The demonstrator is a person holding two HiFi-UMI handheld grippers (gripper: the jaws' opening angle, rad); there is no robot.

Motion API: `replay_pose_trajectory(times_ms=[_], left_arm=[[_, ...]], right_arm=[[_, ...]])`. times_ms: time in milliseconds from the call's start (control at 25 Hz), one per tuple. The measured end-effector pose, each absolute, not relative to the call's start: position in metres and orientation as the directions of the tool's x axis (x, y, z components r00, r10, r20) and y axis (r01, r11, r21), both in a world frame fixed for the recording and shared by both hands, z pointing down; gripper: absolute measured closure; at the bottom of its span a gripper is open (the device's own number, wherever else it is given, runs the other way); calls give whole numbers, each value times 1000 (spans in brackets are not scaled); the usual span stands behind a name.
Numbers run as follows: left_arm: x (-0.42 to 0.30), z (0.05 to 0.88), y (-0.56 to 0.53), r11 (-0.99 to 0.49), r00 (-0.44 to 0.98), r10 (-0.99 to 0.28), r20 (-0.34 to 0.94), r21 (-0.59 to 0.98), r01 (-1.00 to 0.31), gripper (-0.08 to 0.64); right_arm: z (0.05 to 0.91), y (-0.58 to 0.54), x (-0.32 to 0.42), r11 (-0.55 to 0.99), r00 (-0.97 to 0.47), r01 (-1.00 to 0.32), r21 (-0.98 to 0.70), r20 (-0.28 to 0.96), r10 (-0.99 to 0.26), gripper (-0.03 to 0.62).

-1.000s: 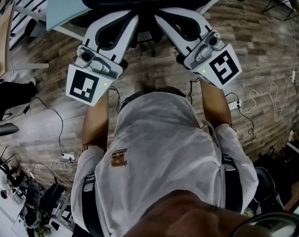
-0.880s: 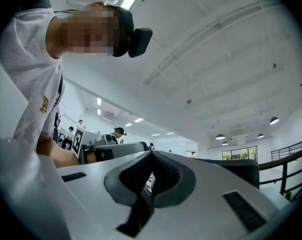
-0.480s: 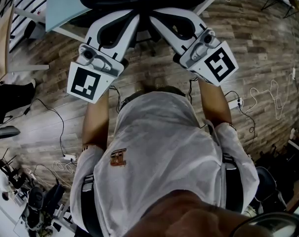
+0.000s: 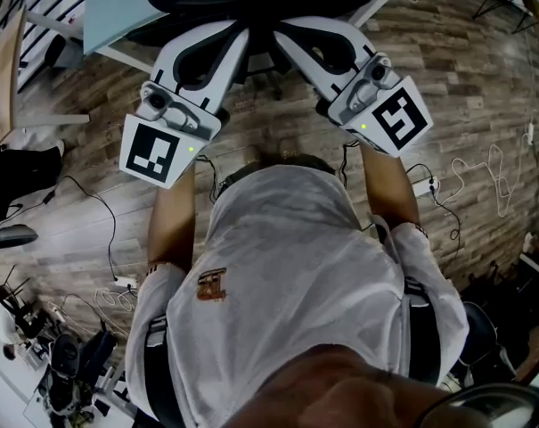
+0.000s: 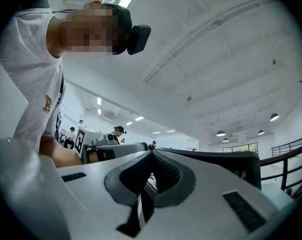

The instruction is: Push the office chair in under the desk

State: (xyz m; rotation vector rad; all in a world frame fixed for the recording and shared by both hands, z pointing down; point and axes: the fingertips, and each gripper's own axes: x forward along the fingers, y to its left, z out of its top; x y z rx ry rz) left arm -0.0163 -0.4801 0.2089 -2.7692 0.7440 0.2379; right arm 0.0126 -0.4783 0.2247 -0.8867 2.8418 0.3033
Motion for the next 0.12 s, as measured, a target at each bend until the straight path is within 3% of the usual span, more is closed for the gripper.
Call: replay_pose_trajectory(times_ms=[120], left_arm=[[-16,210,-475,-836,858,-464,-218,-212,-506,541]], right_arm=[[224,-473,11,808,-817,-570,148,-205,-538,558]])
